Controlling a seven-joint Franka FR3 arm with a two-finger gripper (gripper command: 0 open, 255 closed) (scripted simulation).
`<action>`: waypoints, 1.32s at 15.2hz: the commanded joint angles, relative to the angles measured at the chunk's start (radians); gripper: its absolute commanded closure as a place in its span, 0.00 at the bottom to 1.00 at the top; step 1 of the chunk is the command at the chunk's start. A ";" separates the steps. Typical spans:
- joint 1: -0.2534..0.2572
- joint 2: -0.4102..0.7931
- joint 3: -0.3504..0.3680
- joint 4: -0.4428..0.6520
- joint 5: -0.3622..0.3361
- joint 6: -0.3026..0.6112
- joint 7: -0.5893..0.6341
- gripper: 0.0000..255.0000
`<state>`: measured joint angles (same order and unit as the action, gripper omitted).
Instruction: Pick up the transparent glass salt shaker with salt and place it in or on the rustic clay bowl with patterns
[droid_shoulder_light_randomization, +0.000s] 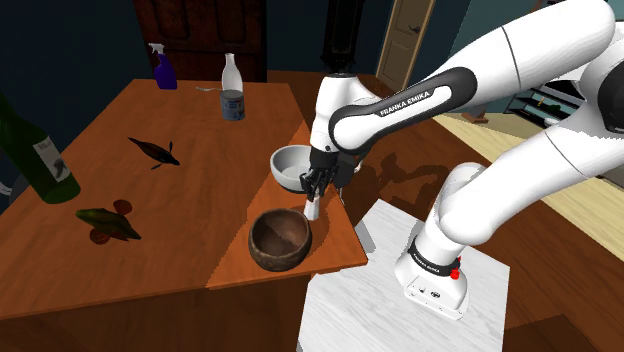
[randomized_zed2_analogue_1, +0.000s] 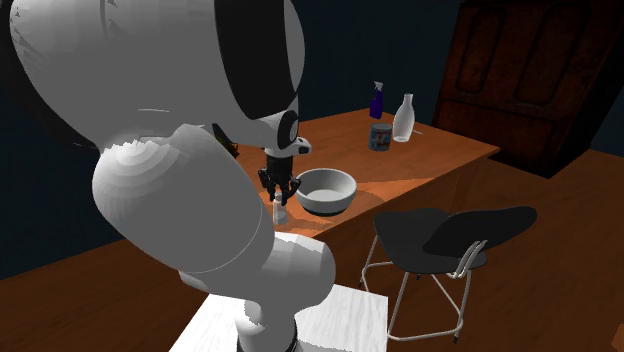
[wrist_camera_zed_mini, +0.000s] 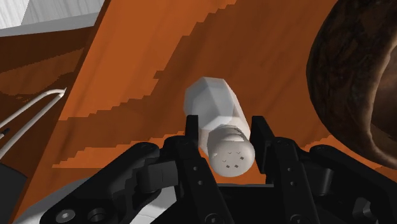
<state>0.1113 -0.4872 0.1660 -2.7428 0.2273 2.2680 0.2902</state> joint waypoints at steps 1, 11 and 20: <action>0.000 0.000 0.000 0.000 0.000 0.000 0.000 1.00; -0.002 -0.028 -0.004 0.023 -0.006 -0.051 0.005 1.00; -0.007 -0.092 -0.015 0.104 -0.022 -0.195 0.020 1.00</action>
<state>0.1038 -0.5725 0.1514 -2.6477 0.2059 2.0886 0.3073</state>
